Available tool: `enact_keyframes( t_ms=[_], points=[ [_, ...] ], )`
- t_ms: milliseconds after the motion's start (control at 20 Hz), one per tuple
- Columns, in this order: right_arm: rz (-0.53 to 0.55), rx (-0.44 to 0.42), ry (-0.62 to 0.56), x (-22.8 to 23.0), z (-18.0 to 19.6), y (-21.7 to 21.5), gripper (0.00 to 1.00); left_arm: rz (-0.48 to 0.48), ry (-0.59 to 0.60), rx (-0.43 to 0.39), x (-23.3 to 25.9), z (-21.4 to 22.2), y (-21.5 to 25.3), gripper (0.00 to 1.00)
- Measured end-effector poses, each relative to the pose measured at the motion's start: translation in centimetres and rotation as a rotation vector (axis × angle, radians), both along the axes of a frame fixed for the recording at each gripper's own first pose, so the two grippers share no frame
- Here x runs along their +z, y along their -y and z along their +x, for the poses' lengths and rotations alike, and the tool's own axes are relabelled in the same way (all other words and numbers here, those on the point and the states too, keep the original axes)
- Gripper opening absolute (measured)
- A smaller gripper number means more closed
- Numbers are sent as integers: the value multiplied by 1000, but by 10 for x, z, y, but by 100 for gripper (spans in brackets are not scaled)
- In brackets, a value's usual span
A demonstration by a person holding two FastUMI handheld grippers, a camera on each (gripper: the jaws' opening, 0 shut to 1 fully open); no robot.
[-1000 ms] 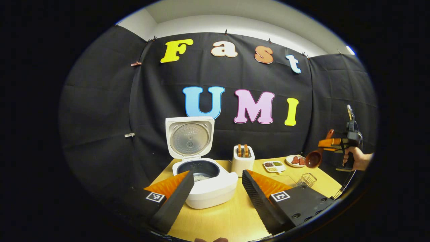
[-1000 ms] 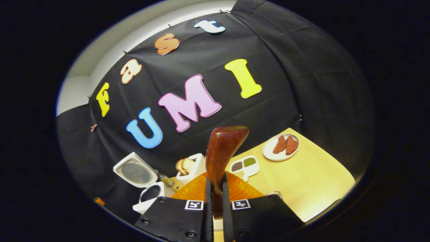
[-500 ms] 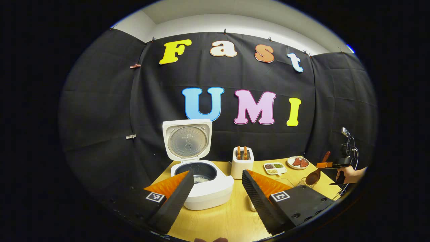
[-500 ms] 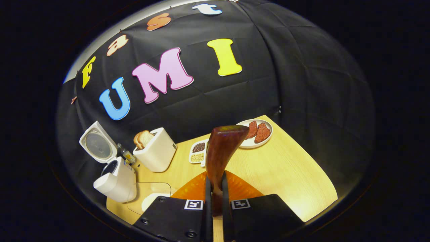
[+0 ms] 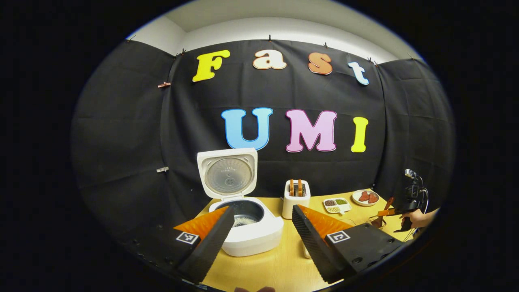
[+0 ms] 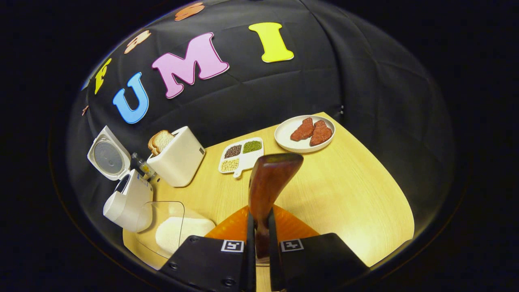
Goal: Close the left gripper, press the button to open the rice cooker; take a wooden spoon from the chopstick holder with the right hand, scoop a spoonful of rice and pour it into the rice cooker, then put the wooden spoon back into the chopstick holder.
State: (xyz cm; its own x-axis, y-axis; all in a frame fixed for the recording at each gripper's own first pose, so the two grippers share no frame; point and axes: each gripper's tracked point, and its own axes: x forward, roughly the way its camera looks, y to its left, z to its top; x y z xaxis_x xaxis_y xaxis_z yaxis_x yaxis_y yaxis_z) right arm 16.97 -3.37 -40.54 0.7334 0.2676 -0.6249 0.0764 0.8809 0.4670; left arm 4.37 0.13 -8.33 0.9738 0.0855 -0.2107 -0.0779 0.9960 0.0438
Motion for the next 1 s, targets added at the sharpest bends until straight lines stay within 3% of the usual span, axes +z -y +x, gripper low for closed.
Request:
enact_keyframes(
  t_ms=[100, 150, 200, 300, 350, 400, 500, 850, 1000],
  points=[
    [15, -26, -13, 1, 2, 5, 19, 8, 13, -3, 8, 10, -1, 99],
    [17, -41, -20, 1, 0, 9, 32, 17, 20, -1, 13, 16, -3, 99],
    [19, -45, -25, 1, -2, 11, 38, 26, 27, -2, 17, 23, -5, 99],
    [14, -35, -18, 7, -11, 15, 39, 43, 50, -1, 29, 38, -9, 98],
    [-3, -33, -7, 8, -14, 19, 51, 47, 63, -5, 34, 47, -9, 98],
    [-11, -33, 6, 13, -17, 22, 55, 49, 75, -7, 40, 56, -9, 98],
    [-28, -48, 22, 20, -24, 29, 100, 43, 95, -8, 49, 71, -11, 98],
    [-109, -64, 88, 62, -67, 53, 98, 28, 181, 14, 91, 130, -31, 100],
    [-133, -58, 109, 80, -85, 58, 99, 39, 252, 60, 123, 163, -58, 98]
  ],
)
